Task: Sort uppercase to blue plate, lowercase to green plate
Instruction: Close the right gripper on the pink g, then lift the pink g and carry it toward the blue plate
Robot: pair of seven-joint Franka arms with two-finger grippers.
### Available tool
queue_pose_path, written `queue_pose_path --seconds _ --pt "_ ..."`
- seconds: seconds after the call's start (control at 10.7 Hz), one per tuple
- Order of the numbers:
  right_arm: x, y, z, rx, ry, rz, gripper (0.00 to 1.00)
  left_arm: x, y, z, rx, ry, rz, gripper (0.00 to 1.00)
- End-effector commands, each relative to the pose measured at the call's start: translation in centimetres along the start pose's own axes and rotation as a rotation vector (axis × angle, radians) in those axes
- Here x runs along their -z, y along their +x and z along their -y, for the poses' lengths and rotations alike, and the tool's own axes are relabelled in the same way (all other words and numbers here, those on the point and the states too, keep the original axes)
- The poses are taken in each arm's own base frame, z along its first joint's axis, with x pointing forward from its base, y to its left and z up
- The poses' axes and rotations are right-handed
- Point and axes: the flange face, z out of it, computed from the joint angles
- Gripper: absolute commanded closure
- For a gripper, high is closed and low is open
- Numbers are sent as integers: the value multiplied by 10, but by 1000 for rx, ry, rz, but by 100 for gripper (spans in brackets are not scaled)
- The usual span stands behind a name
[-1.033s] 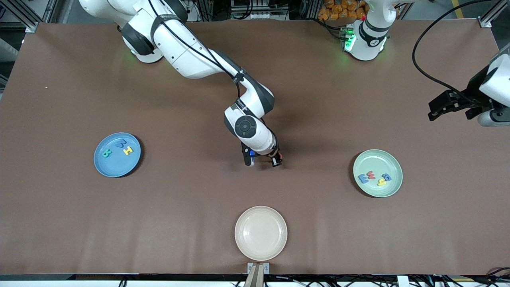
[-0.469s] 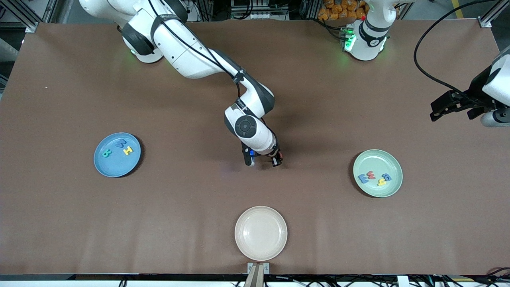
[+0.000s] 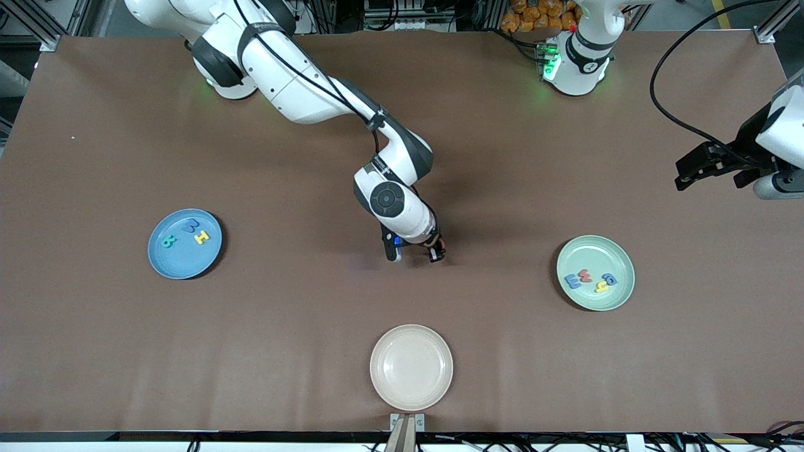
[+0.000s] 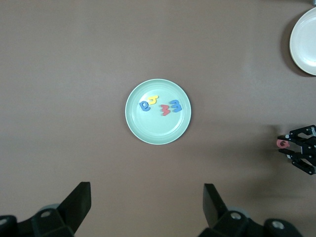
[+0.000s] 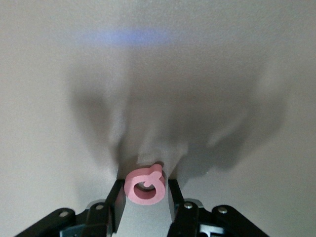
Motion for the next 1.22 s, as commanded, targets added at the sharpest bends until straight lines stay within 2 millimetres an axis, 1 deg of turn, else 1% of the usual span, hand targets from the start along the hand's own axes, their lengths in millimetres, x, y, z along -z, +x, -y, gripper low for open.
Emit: queue_pose_path --seconds 0.0,0.28,0.47,0.56,1.03,1.13 --pt "1 1 4 20 -4 21 58 5 -4 1 7 -21 2 0" --pt "3 3 4 38 -24 13 58 5 -4 1 6 -21 4 0" --pt "3 2 3 48 -28 11 63 4 -4 1 6 -21 5 0" --pt "3 2 3 48 -28 11 67 4 -4 1 6 -21 5 0" --pt "5 5 4 67 -50 6 67 2 -4 1 6 -21 8 0" --pt "6 10 6 69 -62 1 67 2 -4 1 6 -21 8 0"
